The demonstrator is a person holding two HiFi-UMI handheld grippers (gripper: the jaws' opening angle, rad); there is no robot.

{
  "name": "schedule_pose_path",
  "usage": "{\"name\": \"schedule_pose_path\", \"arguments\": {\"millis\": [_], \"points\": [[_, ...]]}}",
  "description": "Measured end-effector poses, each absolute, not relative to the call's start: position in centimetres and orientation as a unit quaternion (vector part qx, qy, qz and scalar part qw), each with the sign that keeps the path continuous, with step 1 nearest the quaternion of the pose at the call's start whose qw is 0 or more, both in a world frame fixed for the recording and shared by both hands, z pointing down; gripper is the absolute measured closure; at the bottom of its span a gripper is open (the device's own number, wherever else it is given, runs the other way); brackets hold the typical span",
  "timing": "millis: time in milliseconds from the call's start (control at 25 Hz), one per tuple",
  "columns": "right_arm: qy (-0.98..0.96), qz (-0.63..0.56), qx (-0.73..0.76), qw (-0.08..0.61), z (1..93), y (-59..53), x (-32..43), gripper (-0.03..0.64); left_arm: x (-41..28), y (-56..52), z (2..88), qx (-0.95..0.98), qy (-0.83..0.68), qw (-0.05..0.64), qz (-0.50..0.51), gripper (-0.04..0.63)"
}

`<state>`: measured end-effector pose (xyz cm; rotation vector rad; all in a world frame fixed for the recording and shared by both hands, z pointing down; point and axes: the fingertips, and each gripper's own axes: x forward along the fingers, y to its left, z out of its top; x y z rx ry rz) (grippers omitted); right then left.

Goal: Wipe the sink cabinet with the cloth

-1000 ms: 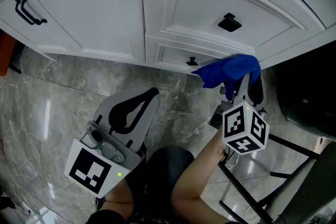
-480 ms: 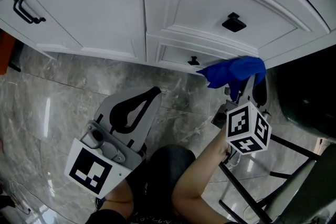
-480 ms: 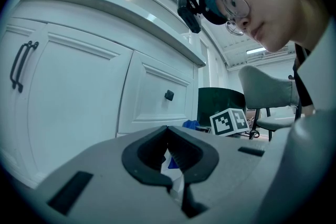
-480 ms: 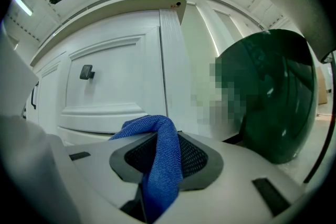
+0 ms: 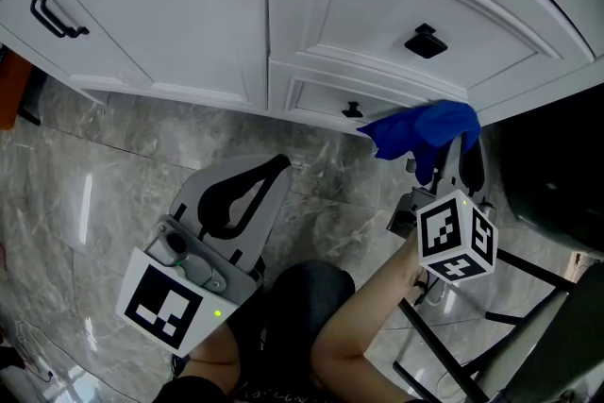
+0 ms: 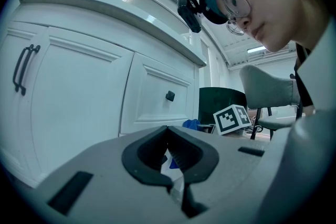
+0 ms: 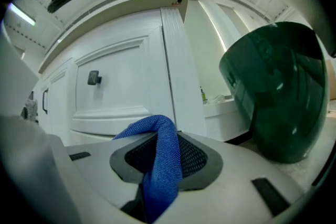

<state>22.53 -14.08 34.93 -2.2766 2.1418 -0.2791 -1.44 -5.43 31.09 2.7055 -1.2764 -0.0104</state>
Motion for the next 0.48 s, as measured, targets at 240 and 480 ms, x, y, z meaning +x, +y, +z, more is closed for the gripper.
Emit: {"name": "schedule_pose_path", "arguments": {"millis": [240, 480], "points": [[0.806, -0.092, -0.582, 0.061, 32.2, -14.1, 15.9, 0.497, -1.7, -5.3, 31.1, 0.900, -0.431, 0.071, 0.002, 0.591], [0.884, -0.069, -0.463, -0.023, 33.3, -14.2, 5.4, 0.498, -1.7, -5.4, 31.1, 0.898, -0.435, 0.068, 0.006, 0.591]]}}
